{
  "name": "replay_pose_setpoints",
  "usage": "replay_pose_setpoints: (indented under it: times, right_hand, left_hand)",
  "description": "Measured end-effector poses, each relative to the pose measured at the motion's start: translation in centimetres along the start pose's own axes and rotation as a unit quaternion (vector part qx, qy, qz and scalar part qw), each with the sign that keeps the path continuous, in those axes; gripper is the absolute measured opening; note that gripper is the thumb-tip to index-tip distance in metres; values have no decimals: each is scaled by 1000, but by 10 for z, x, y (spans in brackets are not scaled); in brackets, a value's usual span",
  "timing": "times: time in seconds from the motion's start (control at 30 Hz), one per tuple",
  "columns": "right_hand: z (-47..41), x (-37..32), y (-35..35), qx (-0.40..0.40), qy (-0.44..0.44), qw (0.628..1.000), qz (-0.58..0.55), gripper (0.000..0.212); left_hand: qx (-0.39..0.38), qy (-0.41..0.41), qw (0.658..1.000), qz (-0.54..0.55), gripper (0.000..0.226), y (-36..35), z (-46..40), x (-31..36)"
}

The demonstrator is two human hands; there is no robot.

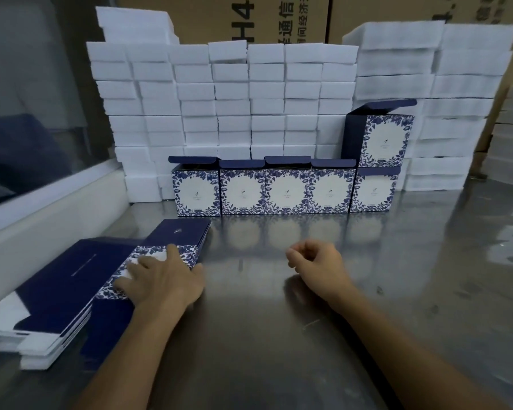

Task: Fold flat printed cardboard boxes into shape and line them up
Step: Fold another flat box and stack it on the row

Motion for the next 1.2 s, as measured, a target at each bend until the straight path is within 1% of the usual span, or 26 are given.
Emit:
replay_pose_setpoints:
  times: [0.1, 0.2, 0.33, 0.4, 0.47, 0.53, 0.57, 0.63, 0.73, 0.83, 0.9, 0.97, 1.03, 1.07, 1.13, 1.2]
  right_hand:
    - [1, 0, 0, 1, -5, 1000, 2, 16]
    - [2, -1, 0, 2, -4, 1000, 0, 17]
    - [1, -1, 0, 0, -4, 1000, -3, 17]
    - [2, 0, 0, -3, -4, 1000, -5, 17]
    - [2, 1, -1, -5, -3, 1000, -6, 18]
    - [1, 1, -1, -5, -2, 1000, -2, 18]
    - [1, 1, 0, -5, -1, 1000, -1, 18]
    - [1, 0, 0, -6, 2, 1000, -1, 18]
    - [4, -5, 0, -7, 15, 1000, -18, 18]
    - [8, -16, 1, -10, 42, 996, -82, 18]
    - [11, -26, -2, -45, 35, 984, -168, 20]
    - [14, -35, -10, -123, -13, 958, -259, 29]
    - [21, -45, -21, -201, -43, 933, -296, 34]
    - [25, -49, -25, -224, -45, 925, -303, 35]
    - [28, -51, -29, -225, -56, 917, -326, 34]
    - [27, -47, -29, -189, -71, 923, -328, 30]
  left_hand:
    - [40, -28, 999, -21, 63, 10, -2, 0]
    - [66, -55, 996, -2, 52, 14, -2, 2]
    - [99, -61, 993, 10, 44, 19, -2, 4]
    - [118, -62, 991, 20, 35, 22, -2, 3]
    - [118, -64, 991, 20, 30, 21, -2, 3]
    - [126, -71, 989, 7, 35, 18, 1, 4]
    - [148, -80, 986, 1, 38, 19, 5, 6]
    - [213, -108, 971, -7, 48, 25, 13, 13]
    - [313, -152, 937, 10, 63, 40, 28, 22]
    - [361, -215, 907, 28, 73, 44, 47, 38]
    - [382, -270, 883, 32, 75, 41, 61, 53]
    - [382, -332, 862, 28, 75, 35, 73, 69]
    - [346, -402, 847, 31, 76, 25, 80, 84]
    - [319, -432, 843, 36, 77, 19, 82, 90]
    - [265, -469, 841, 61, 74, 9, 83, 96]
    - [211, -480, 845, 103, 65, 3, 78, 95]
Point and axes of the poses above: each hand's wrist, its own z-axis away from the middle knuckle, its own y-axis out of the back of the hand, x = y × z, the point moved 6 cm from there along -z, towards the middle knuckle, and after that the axes turned 6 degrees about z, right-handed, at the moved point
